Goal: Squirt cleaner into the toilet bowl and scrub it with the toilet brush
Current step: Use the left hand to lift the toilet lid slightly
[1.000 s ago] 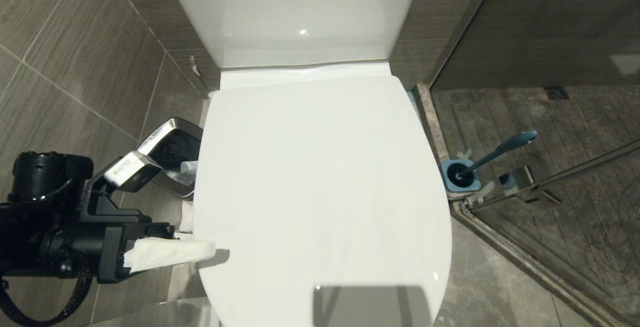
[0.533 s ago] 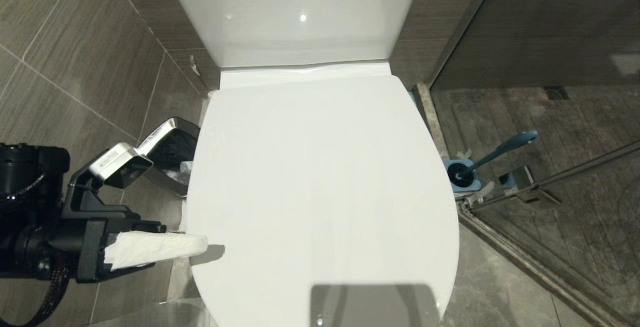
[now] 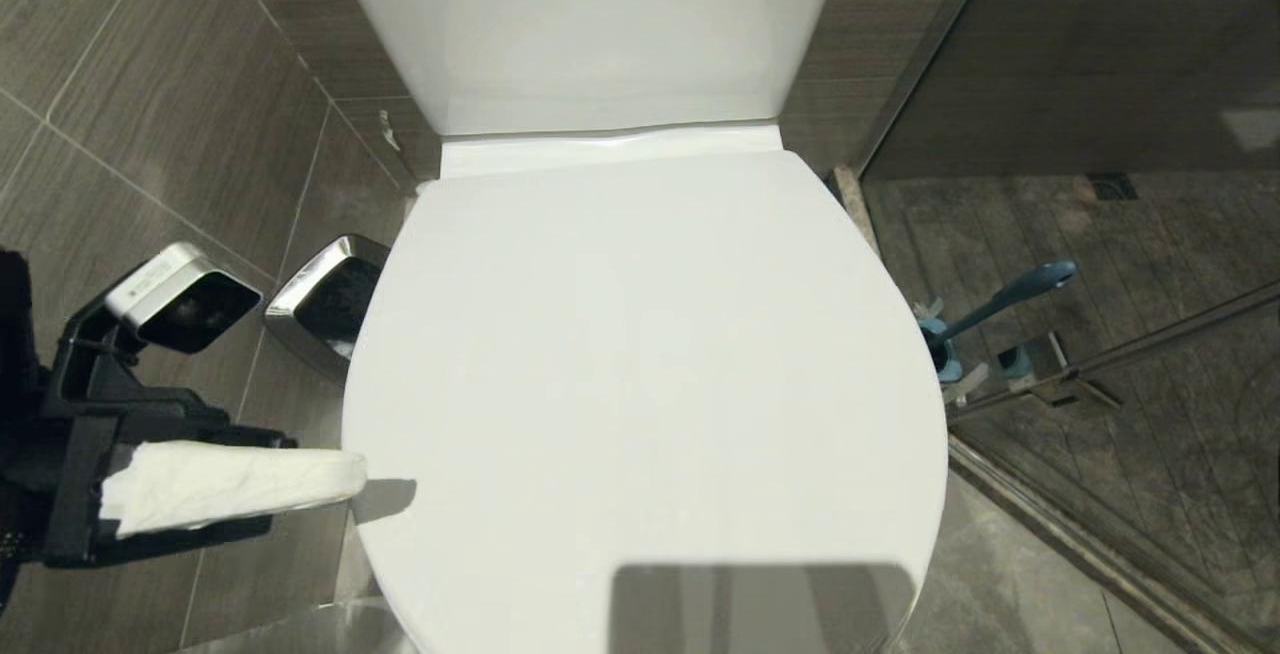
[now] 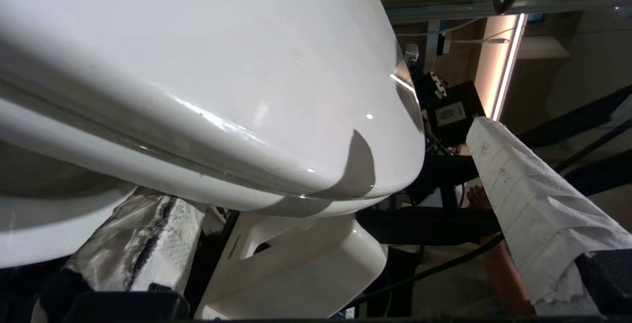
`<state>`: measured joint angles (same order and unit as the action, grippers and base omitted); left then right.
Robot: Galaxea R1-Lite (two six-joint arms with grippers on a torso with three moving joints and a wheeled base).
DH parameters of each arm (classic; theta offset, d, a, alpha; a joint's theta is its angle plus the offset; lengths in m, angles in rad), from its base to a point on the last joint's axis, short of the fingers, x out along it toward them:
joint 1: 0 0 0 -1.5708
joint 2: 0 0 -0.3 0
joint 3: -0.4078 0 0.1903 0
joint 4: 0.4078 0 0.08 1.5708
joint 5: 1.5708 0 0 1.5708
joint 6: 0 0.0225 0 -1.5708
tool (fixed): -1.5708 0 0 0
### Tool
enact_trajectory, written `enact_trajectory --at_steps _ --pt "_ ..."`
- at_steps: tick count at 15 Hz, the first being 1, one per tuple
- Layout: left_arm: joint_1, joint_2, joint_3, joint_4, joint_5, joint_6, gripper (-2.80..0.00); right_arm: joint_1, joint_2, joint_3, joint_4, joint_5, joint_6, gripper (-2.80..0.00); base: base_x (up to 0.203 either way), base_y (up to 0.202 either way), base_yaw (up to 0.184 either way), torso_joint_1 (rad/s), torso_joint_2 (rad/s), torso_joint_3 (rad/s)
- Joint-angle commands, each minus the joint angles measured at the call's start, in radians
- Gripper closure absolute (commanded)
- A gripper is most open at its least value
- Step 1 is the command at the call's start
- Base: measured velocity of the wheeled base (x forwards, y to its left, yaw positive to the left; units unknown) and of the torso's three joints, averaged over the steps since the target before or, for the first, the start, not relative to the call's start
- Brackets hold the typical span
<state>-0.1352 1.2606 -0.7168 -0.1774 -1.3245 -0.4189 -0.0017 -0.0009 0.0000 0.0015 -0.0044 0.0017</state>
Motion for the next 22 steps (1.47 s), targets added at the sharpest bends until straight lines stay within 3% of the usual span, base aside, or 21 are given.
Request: enact_trajectory --at_steps 1,7,12,19,22 --pt "-0.006 -0.041 -0.013 -0.004 -0.004 -0.004 -2.80 0.000 0.001 0.000 0.000 0.000 0.000 0.00 0.000 0.000 0.000 0.000 0.00 0.000" --pt "-0.007 -0.058 -0.056 -0.006 0.000 -0.029 -2.80 0.000 0.001 0.000 0.000 0.000 0.000 0.00 0.000 0.000 0.000 0.000 0.00 0.000" --pt "-0.007 -0.043 -0.096 -0.116 0.001 -0.036 -2.80 0.000 0.001 0.000 0.000 0.000 0.000 0.00 0.000 0.000 0.000 0.000 0.00 0.000" --pt "-0.003 -0.026 -0.150 -0.179 0.002 -0.124 -2.80 0.000 0.001 0.000 0.000 0.000 0.000 0.00 0.000 0.000 0.000 0.000 0.00 0.000" --pt "-0.001 -0.032 -0.164 -0.212 0.003 -0.230 -2.80 0.000 0.001 0.000 0.000 0.000 0.000 0.00 0.000 0.000 0.000 0.000 0.00 0.000"
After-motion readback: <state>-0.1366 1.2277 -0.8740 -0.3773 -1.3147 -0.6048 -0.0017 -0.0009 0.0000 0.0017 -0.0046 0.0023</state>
